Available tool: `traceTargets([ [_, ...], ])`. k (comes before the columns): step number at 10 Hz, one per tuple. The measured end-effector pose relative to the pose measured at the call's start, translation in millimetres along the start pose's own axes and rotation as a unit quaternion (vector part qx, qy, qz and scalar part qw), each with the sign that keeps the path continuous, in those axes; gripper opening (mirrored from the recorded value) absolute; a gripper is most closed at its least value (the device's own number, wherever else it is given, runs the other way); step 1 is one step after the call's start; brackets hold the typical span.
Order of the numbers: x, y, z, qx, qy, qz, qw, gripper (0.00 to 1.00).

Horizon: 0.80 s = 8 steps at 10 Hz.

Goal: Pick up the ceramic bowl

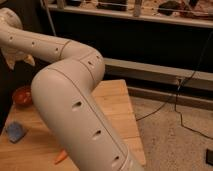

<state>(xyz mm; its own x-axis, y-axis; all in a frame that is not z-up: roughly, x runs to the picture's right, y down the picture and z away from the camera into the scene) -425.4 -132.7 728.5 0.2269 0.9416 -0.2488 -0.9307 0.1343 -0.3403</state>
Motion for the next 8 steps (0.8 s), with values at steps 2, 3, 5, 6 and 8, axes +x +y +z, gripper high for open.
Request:
traceTargets([
  [2,5,-1,14,0.005,-0.006,0.043,0.9991,0.65],
  [3,7,-1,18,0.006,-0.007,0.056,0.9984,0.65],
  [5,14,-3,34,0.012,-0.014,0.109,0.9938,0.65],
  [6,17,-3,39,0.013,-0.016,0.126,0.9919,0.65],
  [8,23,-4,51,0.015,-0.020,0.163,0.9863,0.65],
])
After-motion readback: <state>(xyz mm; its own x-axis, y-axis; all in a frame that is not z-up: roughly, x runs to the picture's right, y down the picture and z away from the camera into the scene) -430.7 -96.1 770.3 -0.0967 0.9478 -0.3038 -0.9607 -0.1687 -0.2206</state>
